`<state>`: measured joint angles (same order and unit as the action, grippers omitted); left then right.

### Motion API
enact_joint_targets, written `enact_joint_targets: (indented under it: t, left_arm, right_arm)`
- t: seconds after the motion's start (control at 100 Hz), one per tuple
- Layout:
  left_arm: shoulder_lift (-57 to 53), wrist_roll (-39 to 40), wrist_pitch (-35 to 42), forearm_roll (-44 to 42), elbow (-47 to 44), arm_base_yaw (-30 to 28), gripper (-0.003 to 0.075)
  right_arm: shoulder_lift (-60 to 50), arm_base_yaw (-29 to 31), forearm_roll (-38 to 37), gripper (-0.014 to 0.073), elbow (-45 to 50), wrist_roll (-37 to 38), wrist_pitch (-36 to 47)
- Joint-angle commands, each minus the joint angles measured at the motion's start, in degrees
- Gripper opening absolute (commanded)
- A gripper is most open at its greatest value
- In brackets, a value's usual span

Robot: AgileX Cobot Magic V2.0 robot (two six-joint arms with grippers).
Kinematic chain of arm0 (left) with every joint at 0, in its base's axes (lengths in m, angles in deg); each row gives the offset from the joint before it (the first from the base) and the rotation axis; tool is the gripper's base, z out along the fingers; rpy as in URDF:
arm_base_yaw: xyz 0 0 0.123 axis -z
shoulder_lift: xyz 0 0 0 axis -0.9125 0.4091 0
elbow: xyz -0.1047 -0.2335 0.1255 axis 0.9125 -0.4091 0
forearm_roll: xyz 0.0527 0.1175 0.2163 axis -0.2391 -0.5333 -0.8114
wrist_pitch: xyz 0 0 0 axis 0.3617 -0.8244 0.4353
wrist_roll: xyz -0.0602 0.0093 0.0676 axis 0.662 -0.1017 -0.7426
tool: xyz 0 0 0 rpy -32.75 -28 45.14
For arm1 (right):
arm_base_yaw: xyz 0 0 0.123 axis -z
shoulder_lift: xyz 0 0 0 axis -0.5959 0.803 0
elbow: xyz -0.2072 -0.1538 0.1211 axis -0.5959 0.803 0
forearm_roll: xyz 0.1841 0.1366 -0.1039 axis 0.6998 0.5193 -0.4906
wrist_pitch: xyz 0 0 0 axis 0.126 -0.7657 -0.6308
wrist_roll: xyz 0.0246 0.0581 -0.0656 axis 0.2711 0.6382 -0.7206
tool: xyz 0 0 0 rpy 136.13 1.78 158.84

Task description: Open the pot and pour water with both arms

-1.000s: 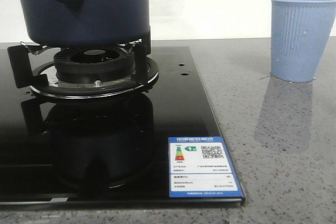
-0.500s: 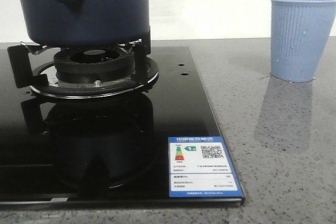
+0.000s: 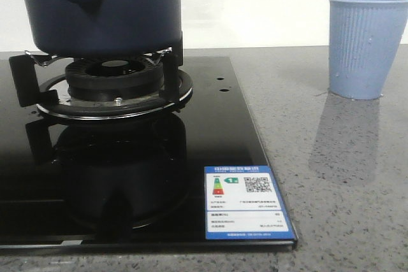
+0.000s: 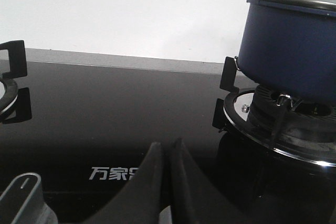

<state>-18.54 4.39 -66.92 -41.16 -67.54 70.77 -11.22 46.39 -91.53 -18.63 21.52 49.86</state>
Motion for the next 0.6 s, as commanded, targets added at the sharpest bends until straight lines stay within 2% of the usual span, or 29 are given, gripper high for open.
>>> enact_joint_targets:
  t: [0.0,0.05,0.08,0.16,0.21,0.31,0.45,0.53,0.59]
  left_arm:
    - [-1.35,0.56,4.08,0.58,-0.86,-0.08,-0.0016]
    - [-1.35,0.56,4.08,0.58,-0.86,-0.08,-0.0016]
    - [-1.35,0.56,4.08,0.58,-0.86,-0.08,-0.0016]
    - [-1.35,0.56,4.08,0.58,-0.86,-0.08,-0.0016]
    - [-1.35,0.56,4.08,0.58,-0.86,-0.08,-0.0016]
    - [-1.35,0.56,4.08,0.58,-0.86,-0.08,-0.0016]
    - [-1.35,0.56,4.08,0.58,-0.86,-0.08,-0.0016]
    - [-1.35,0.56,4.08,0.58,-0.86,-0.08,-0.0016]
    - [-1.35,0.56,4.08,0.58,-0.86,-0.08,-0.0016]
  right_arm:
    - [2.93,-1.59,17.73,-0.0061,-1.57,-16.62,-0.22]
    - [4.25,-3.43,28.34,-0.0061,-1.80,-25.54,-2.92]
    - [4.84,-5.04,31.93,-0.0061,-2.12,-30.60,-5.23]
    - [5.09,-8.89,39.48,-0.0061,-2.91,-42.41,-12.13]
    - [4.38,-10.72,42.20,-0.0061,-3.07,-45.65,-16.39]
    - [-0.25,-10.87,42.33,-0.0061,-2.27,-45.84,-22.00]
    - [-8.01,-9.04,42.18,-0.0061,1.20,-45.42,-22.26]
    - [-7.63,-8.58,42.29,-0.0061,3.22,-44.31,-20.85]
    - [-7.93,-8.58,42.29,-0.0061,3.11,-43.88,-23.87]
